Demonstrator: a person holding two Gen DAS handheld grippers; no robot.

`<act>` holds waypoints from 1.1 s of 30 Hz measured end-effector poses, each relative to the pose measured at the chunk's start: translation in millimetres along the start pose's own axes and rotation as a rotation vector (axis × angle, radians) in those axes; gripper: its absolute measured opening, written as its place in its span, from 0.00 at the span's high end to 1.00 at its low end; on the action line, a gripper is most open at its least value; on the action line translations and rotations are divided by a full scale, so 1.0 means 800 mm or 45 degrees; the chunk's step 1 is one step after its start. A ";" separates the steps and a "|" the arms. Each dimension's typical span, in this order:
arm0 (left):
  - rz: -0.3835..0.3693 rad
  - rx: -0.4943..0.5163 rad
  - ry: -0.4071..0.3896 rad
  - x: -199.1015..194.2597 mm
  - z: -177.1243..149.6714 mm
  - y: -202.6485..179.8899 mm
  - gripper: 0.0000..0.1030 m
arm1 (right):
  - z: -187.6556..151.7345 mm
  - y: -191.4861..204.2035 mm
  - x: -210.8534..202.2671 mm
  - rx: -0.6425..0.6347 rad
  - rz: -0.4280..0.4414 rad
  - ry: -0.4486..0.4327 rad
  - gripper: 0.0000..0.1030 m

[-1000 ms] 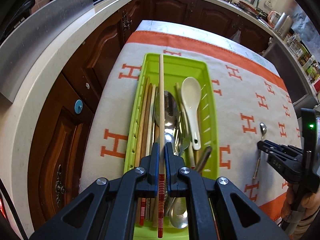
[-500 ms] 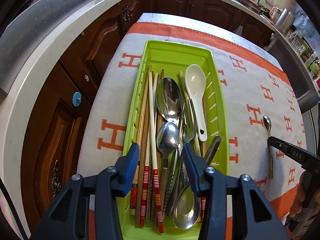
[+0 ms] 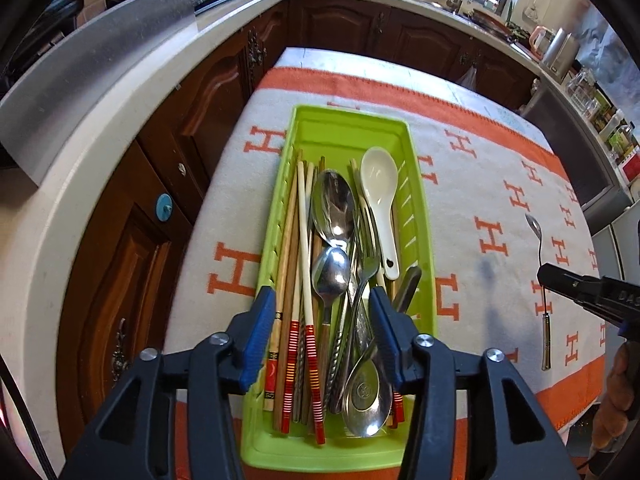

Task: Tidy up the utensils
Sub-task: 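Lower the small metal spoon into the green tray and open the right tool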

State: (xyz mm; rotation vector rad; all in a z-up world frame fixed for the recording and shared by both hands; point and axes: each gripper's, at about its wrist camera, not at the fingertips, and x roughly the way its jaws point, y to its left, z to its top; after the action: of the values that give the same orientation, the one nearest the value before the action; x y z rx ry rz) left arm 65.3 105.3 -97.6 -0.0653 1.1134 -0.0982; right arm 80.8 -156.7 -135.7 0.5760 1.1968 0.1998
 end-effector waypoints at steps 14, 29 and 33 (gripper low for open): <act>0.146 -0.016 -0.157 -0.045 0.017 0.011 0.18 | 0.016 0.175 0.011 -0.254 0.119 -0.014 0.96; 0.234 -0.076 -0.083 -0.033 -0.007 0.042 0.16 | 0.013 0.181 0.134 -0.225 0.053 0.164 0.91; 0.222 -0.078 -0.075 -0.033 -0.009 0.038 0.16 | 0.012 0.176 0.122 -0.220 0.064 0.139 0.80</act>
State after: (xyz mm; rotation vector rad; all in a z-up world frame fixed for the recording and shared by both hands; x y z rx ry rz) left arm 48.2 138.1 -80.2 -0.0257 1.0587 0.0936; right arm 146.6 2.0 -139.8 0.4484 1.2568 0.3779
